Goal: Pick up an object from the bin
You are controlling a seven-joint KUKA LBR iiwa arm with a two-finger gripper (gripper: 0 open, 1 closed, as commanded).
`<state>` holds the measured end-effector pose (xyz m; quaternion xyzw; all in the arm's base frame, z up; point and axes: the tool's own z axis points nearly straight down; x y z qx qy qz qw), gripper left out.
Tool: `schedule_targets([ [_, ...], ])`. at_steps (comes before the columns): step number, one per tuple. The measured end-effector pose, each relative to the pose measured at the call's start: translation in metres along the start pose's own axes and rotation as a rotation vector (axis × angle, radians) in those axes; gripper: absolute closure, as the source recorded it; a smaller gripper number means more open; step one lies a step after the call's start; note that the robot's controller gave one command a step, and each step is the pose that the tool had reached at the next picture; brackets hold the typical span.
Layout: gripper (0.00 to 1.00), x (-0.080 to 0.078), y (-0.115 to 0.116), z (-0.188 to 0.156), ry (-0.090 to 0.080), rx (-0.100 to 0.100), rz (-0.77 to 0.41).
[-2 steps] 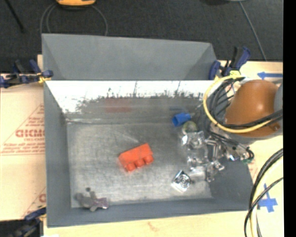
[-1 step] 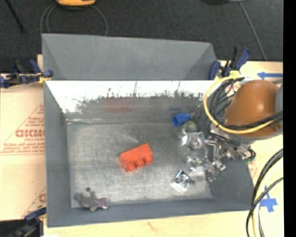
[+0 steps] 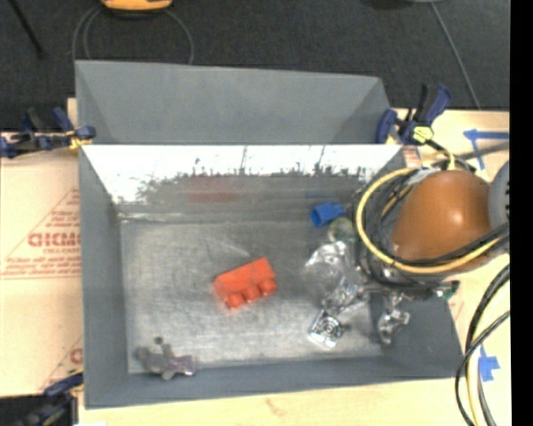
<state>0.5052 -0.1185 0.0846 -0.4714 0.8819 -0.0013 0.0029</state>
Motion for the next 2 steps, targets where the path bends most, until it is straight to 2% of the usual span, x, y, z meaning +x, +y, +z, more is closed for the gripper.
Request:
schedule_targets([
  [1, 0.0, -0.028, 0.01, 0.012, 0.002, 0.001, -0.318],
  [2, 0.0, -0.038, 0.055, 0.012, -0.001, 0.001, -0.41],
])
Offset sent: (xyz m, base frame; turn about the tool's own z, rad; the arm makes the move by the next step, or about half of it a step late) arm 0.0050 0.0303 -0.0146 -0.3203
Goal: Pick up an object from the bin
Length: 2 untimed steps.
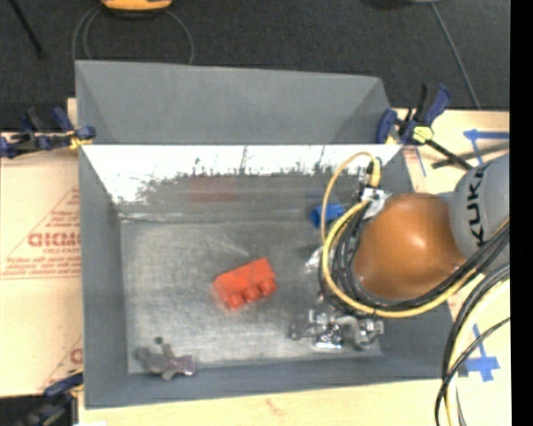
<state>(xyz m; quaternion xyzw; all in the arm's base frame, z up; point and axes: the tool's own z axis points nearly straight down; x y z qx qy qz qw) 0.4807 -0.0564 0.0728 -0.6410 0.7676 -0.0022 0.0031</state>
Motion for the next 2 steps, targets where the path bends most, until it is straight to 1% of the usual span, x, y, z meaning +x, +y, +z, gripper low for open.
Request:
schedule_targets([
  [1, 0.0, -0.0215, -0.0048, 0.0008, 0.005, -0.004, -0.094],
  [2, 1.0, -0.0231, -0.0059, -0.001, 0.002, -0.001, -0.095],
])
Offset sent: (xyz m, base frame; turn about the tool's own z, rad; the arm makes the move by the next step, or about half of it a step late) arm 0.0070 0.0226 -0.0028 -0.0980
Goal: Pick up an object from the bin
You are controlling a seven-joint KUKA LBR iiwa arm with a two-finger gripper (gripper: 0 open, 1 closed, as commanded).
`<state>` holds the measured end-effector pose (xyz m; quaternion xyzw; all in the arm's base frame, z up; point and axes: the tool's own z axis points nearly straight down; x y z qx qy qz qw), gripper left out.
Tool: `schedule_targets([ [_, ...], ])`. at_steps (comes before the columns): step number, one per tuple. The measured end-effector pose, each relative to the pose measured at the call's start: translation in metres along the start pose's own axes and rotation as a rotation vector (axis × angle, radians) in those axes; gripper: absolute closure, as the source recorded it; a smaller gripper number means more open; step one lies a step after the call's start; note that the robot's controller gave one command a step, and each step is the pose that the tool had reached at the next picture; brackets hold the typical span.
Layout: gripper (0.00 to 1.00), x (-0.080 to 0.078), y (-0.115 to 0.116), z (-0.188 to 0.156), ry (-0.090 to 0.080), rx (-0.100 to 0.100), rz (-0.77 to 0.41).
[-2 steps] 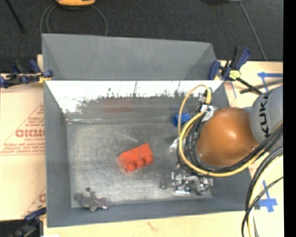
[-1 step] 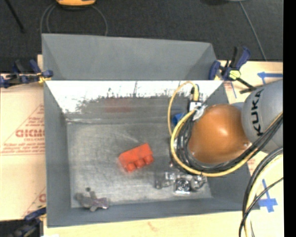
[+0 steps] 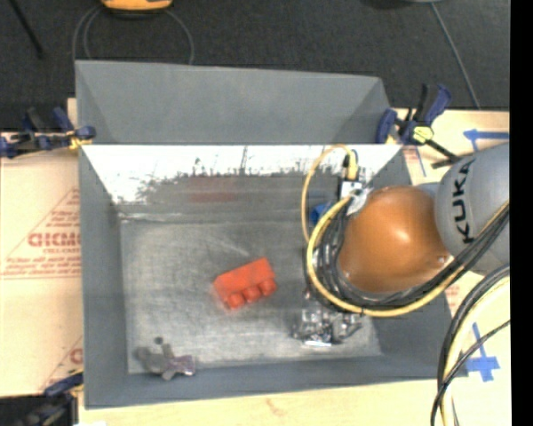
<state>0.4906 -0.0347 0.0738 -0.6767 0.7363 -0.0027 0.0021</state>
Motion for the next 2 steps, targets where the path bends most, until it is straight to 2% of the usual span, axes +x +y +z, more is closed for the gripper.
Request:
schedule_targets([
  [1, 1.0, 0.017, -0.002, -0.103, 0.0, 0.001, -0.114],
  [2, 1.0, 0.011, -0.013, -0.164, -0.002, 0.001, -0.121],
])
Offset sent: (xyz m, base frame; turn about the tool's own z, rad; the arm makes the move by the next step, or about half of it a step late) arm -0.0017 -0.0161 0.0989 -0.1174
